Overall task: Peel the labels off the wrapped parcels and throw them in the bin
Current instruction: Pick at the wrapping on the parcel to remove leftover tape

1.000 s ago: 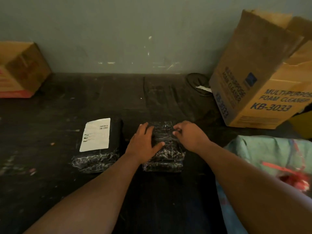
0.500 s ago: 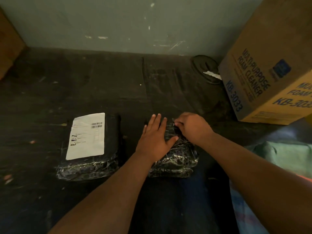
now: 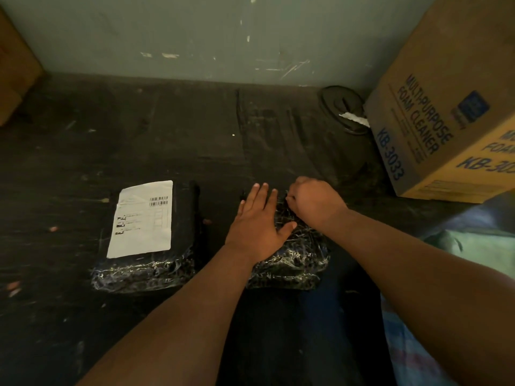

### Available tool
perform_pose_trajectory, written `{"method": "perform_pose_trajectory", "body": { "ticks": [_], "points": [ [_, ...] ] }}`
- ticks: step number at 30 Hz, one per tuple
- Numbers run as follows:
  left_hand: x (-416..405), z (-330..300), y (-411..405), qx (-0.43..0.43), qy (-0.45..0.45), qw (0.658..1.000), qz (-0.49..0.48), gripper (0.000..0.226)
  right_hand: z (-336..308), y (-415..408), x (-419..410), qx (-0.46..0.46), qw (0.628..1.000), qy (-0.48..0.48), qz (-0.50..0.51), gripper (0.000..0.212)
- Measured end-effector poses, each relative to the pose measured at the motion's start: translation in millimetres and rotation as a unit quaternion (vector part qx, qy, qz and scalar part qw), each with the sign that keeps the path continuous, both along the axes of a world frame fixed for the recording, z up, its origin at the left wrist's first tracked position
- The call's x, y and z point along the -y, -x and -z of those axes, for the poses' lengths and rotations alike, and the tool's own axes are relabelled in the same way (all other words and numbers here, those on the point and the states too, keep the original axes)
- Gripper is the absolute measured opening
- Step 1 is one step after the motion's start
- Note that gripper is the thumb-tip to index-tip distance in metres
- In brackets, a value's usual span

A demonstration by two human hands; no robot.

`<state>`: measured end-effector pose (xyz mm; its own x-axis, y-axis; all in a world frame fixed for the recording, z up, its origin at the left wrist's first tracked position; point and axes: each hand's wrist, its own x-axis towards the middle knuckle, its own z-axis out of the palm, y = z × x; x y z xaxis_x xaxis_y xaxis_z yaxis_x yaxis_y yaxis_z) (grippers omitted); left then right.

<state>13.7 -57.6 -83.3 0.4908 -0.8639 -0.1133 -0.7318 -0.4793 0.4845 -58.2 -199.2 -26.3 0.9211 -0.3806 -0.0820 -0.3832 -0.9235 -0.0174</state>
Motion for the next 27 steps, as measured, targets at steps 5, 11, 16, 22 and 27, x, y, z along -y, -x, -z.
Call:
{"method": "perform_pose_trajectory", "body": {
  "ticks": [5,11,16,22,27],
  "points": [
    [-1.3,-0.2,0.6,0.004,-0.001,1.000,0.002,0.088,-10.9,7.1,8.6,0.015,0.998,-0.066,0.016,0.024],
    [-0.5,1.2,1.1,0.005,0.001,1.000,0.005,0.087,-7.1,5.9,2.8,-0.025,0.999,-0.030,-0.016,0.029],
    [3.8,1.9,-2.2,0.001,0.002,1.000,0.003,0.088,-0.3,2.5,-0.1,0.003,1.000,-0.020,0.006,0.027],
    [0.0,3.3,-0.6,0.011,0.006,1.000,0.008,0.089,-1.5,8.6,8.2,0.060,0.992,-0.098,0.050,0.020],
    [-1.4,2.9,0.7,0.006,0.005,1.000,0.007,0.089,-1.0,13.8,6.9,0.030,0.997,-0.065,-0.011,0.021]
  ]
}}
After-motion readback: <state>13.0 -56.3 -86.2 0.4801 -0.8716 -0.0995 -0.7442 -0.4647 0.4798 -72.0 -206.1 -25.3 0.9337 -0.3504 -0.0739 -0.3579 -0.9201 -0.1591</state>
